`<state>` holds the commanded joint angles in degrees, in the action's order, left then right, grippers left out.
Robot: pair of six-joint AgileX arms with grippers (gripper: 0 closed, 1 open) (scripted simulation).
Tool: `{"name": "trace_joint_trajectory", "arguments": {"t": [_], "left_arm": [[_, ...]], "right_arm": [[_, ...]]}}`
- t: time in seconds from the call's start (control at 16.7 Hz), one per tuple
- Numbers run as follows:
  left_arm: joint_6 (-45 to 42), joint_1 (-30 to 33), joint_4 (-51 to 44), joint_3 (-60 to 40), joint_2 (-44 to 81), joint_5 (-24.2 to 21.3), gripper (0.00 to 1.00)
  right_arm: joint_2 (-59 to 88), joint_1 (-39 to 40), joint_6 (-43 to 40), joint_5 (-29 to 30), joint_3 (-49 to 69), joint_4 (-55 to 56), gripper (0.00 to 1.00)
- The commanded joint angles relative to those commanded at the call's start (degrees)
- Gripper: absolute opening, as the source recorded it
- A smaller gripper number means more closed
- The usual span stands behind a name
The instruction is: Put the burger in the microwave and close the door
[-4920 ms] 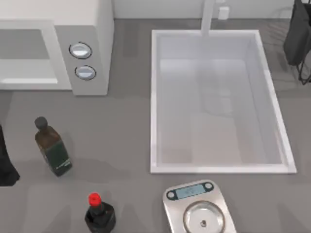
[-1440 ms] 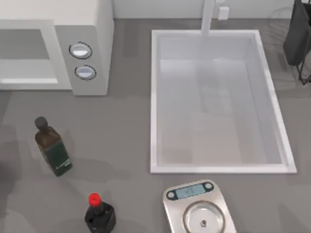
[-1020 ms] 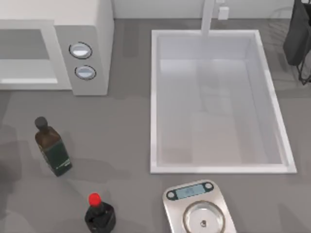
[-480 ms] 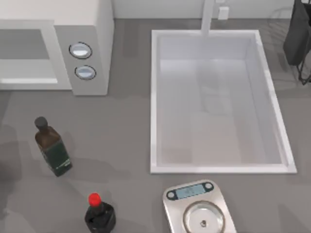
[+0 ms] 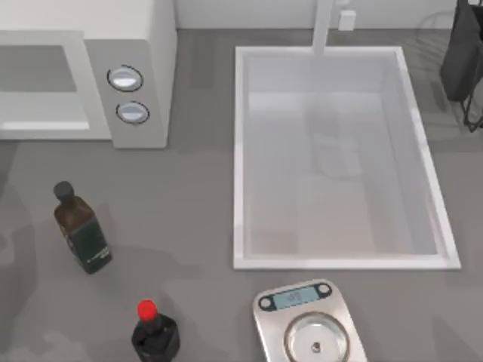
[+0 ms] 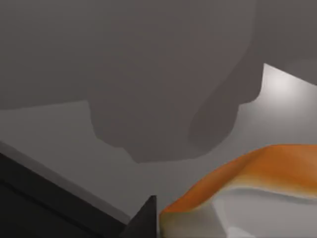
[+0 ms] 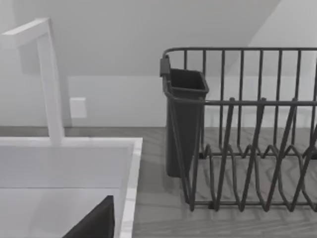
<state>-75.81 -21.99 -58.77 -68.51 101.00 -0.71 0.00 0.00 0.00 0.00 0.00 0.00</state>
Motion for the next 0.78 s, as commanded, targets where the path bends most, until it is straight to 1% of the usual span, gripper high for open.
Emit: {"name": "trace_joint_trajectory", "arguments": {"t": [0.18,0.3,0.6,0.78], "left_arm": [[0.4,0.1,-5.3,-3.6,-2.6,0.0,0.0],[0.5,0.1,-6.1,-4.3,-3.2,0.0,0.0],[1.0,0.2,-5.5,-4.0,-2.9,-0.1,0.0],[5.9,0.1,-0.3,-3.2,-2.3,-1.2,0.0]], "right_arm": [[0.0,0.0,0.0,0.0,0.0,0.0,1.0],[0.0,0.0,0.0,0.0,0.0,0.0,1.0],[0.0,0.0,0.0,0.0,0.0,0.0,1.0],[0.0,0.0,0.0,0.0,0.0,0.0,1.0]]}}
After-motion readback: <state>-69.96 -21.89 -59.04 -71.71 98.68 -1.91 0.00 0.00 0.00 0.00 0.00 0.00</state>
